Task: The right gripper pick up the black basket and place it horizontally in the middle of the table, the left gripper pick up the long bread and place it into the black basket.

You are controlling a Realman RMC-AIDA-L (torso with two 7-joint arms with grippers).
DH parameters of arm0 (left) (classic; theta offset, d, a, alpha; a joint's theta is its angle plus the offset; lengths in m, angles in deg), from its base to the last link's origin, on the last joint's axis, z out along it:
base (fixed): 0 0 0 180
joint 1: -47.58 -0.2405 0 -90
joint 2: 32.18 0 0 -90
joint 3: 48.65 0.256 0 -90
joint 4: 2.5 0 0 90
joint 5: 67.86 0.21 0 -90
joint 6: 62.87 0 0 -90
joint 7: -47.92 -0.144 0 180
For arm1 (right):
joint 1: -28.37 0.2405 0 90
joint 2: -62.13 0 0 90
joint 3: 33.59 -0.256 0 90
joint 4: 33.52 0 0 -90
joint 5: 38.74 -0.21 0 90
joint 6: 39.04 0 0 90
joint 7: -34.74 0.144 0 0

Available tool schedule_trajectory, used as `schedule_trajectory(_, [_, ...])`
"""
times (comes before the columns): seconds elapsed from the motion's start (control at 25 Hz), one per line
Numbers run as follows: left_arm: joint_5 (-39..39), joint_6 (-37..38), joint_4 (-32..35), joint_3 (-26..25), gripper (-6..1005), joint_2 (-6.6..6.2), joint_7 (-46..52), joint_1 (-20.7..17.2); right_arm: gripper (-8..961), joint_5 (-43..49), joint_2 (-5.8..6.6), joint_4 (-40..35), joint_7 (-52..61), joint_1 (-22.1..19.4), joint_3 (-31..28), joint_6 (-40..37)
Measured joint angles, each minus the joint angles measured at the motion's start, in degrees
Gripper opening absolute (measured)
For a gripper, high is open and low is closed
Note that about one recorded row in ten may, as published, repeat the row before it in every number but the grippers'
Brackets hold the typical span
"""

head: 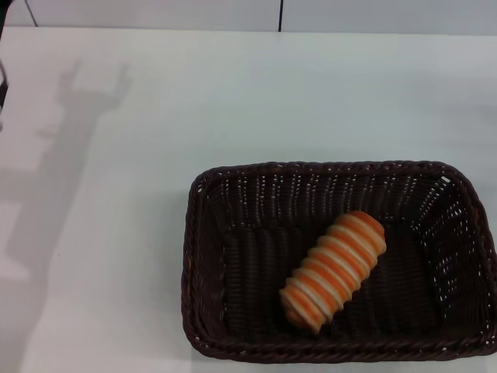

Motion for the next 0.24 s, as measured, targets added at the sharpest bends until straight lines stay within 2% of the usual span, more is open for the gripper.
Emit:
schedule_trajectory(0.04, [-0.3, 4.9, 5.6, -0.1, 856, 0.0, 2.7, 1.2, 308, 0.0, -0.11, 0.0, 0.2, 0.0, -0.4, 0.1])
schedule_trajectory(0.08, [-0.3, 4.9, 5.6, -0.1, 856, 0.0, 2.7, 1.2, 308, 0.0, -0.11, 0.0, 0.2, 0.0, -0.4, 0.1])
schedule_trajectory(0.24, [-0.9, 9.8, 15.1, -2.4, 856, 0.0, 6.6, 1.7, 308, 0.1, -1.11, 0.2, 0.4, 0.7, -1.9, 0.5])
